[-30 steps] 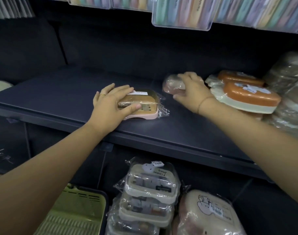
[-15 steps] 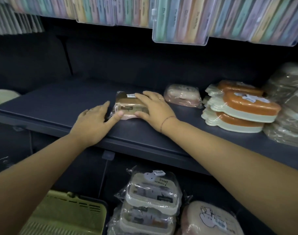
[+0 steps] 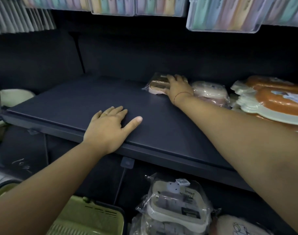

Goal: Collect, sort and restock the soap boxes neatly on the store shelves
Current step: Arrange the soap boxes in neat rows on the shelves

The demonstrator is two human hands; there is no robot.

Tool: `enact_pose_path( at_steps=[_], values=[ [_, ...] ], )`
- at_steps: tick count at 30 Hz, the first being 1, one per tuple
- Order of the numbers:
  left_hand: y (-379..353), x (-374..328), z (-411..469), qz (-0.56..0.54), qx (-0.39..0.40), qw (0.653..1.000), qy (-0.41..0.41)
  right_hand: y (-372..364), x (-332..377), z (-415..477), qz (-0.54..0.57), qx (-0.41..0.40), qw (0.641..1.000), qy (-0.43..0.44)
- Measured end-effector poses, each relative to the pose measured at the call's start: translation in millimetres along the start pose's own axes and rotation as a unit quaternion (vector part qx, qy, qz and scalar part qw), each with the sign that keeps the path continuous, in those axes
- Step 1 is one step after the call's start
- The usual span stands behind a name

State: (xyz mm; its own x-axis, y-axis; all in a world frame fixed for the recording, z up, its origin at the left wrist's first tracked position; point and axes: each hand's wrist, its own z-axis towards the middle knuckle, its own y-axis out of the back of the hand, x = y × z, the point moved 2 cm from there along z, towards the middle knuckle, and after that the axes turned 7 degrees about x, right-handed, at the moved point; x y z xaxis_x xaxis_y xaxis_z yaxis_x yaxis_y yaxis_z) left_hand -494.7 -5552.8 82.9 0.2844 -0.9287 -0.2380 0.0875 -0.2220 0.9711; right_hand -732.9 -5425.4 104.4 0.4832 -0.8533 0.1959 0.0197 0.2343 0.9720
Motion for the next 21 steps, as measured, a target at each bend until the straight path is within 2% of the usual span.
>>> enact_pose_path(
  at_steps=[5,8,12,15,18,21],
  values=[
    [2.9,-3.9,-2.6,-0.004,0.001,1.000,0.002,2.5,4.6,8.4,-0.097,0.028,0.995,0.004],
    [2.9,-3.9,-4.2,-0.009,0.004,1.000,0.005,11.6,4.5,-0.9,-0.111,0.005,0.994,0.012],
    [2.4,-5.0,-6.4,-0.015,0.004,1.000,0.004,30.2,12.9,-61.0,0.006,-0.018,0.998,0.058],
    [1.2,-3.4,-6.2,-0.025,-0.013,1.000,-0.006,38.8,6.3,-150.7,0.102,0.000,0.987,0.126],
    [-2.1,-1.3,-8.8,-0.039,-0.074,0.996,-0.024,42.2,-23.1,-254.2,0.165,0.031,0.974,0.150],
    [-8.1,-17.0,-56.3,-0.092,-0.220,0.968,-0.084,42.7,-64.8,-333.8,0.173,0.039,0.973,0.147]
  ],
)
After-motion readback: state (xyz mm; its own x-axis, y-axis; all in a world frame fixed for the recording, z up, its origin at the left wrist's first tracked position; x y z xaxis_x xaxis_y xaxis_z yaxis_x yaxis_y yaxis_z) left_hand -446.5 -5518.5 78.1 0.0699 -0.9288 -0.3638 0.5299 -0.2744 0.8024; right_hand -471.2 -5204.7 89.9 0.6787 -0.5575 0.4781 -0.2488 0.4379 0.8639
